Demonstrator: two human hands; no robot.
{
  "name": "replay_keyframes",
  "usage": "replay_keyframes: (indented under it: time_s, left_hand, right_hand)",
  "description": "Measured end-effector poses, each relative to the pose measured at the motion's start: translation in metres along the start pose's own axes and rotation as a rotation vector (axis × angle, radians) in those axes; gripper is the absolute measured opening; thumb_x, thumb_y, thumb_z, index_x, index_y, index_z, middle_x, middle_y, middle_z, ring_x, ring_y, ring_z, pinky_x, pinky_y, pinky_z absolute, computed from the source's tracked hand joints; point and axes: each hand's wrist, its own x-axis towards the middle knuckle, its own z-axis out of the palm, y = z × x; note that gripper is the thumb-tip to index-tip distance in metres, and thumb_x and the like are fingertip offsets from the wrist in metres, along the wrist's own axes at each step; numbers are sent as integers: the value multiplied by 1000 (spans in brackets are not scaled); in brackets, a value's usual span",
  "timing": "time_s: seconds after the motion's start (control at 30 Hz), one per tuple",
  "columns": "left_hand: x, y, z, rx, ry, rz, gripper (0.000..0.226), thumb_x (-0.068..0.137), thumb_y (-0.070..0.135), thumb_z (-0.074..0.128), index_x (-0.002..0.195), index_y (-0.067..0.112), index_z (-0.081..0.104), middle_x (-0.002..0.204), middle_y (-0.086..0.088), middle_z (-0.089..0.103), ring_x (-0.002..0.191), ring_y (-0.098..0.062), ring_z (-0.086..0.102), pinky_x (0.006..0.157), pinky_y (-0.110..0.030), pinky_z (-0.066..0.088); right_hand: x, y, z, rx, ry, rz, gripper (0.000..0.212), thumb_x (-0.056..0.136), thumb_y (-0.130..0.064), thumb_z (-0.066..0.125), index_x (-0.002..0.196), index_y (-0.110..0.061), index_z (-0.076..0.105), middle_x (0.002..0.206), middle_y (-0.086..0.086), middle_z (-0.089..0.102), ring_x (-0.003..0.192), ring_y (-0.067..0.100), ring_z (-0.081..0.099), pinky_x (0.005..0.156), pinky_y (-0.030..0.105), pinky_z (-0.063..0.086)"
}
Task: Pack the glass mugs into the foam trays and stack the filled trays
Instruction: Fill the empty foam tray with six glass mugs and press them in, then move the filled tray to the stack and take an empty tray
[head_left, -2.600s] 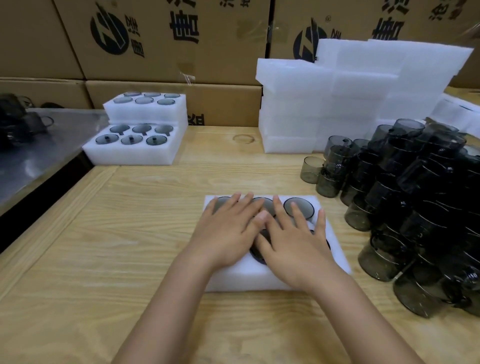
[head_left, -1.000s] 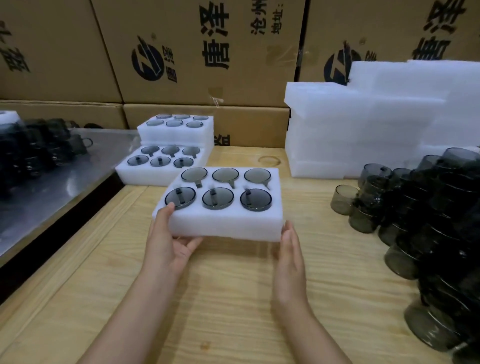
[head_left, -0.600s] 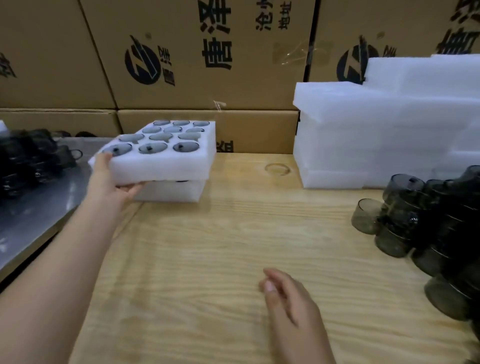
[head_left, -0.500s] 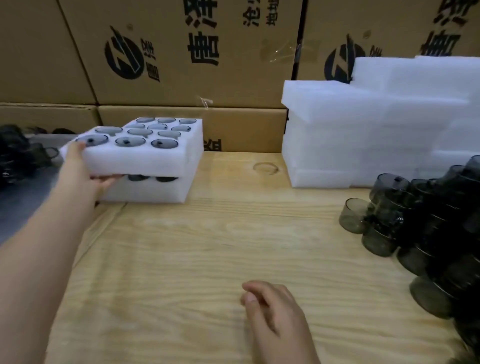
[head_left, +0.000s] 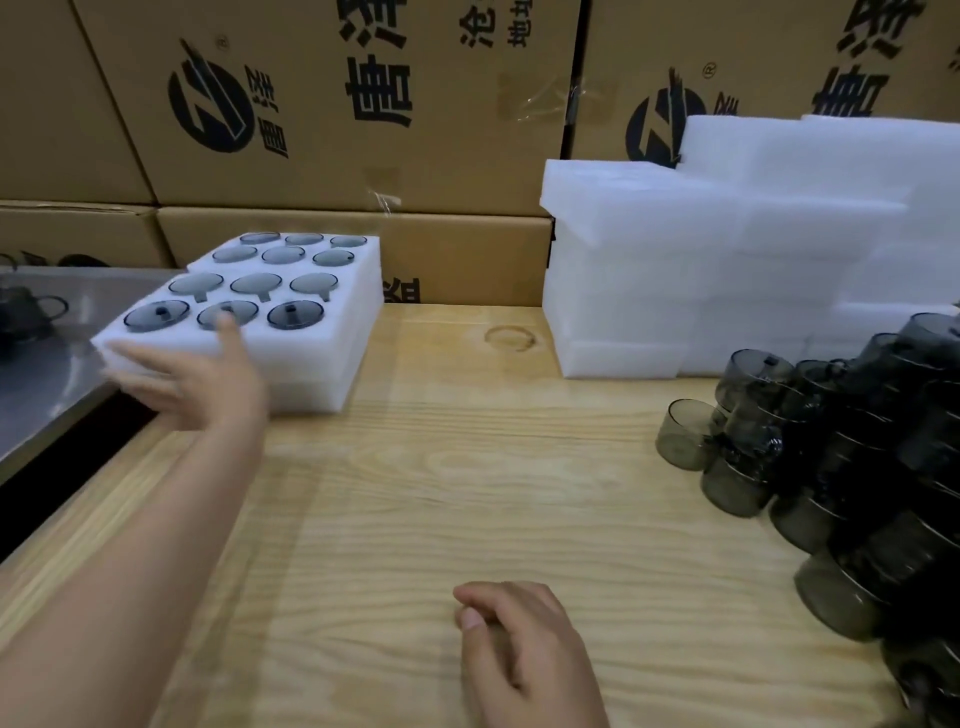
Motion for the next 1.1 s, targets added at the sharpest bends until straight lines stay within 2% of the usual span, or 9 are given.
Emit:
replay_keyframes:
  time_s: [0.07,0.13,0.2,0.33,0.53,0.63,0.73,0.93,1.1]
  left_hand:
    - [-38,-15,4,145,-154,411,112,71,65,66,152,28,-2,158,-19,-15,146,-32,-8,115,-52,1]
    - [-52,-18,13,295,-273,574,112,68,56,76,148,43,-1,156,-19,-22,145,-34,-18,110,-63,2]
    - [-48,-17,18,345,-295,537,102,76,43,76,147,44,3,153,-23,-26,142,-40,-22,109,-67,5]
    - [-28,-21,23,338,-300,547,83,83,27,72,146,38,18,152,-23,-28,139,-46,-27,115,-57,10]
    - [-34,-7,23,430,-281,465,95,79,31,72,149,36,8,154,-22,-27,142,-43,-22,107,-71,3]
    - [-72,11,28,443,-295,791,95,78,30,72,152,23,12,158,-22,-10,145,-39,-10,108,-68,0]
    - [-125,53,53,327,-507,1127,89,80,30,69,152,23,17,161,-9,6,148,-29,0,113,-60,1]
    - [-182,175,122,259,-697,1240,81,88,37,57,152,23,10,161,2,11,148,-20,0,117,-53,1]
    - [-184,193,149,510,-691,1259,52,94,39,54,138,16,39,142,-3,41,143,-21,20,117,-51,-2]
  right_hand:
    - [0,2,1,3,4,-15,17,58,-12,68,71,-22,73,64,-20,59,71,-2,57,67,4,44]
    - [-2,4,2,19,4,1,17,59,-12,67,72,-23,73,65,-21,58,73,-3,56,68,3,43]
    - [-2,5,3,41,-3,25,15,63,-14,66,73,-22,73,67,-18,61,76,-4,54,70,2,41]
    - [1,4,3,-2,5,-36,19,70,-27,53,71,-23,71,64,-18,62,75,-5,51,68,3,42]
    - [0,6,7,-24,26,-72,22,71,-29,50,71,-24,71,64,-19,61,76,-5,49,70,3,41]
    - [1,5,8,-33,30,-104,21,70,-28,51,69,-23,71,63,-18,61,74,-3,48,68,5,43]
    - [0,7,10,-42,48,-139,16,67,-26,55,67,-23,71,62,-17,61,72,-2,49,68,5,44]
    - [5,8,10,-43,53,-156,21,63,-30,49,59,-25,69,54,-17,57,68,-4,46,64,4,44]
    - [7,9,12,-73,22,-141,22,59,-32,45,47,-24,61,47,-15,50,62,0,44,53,6,42]
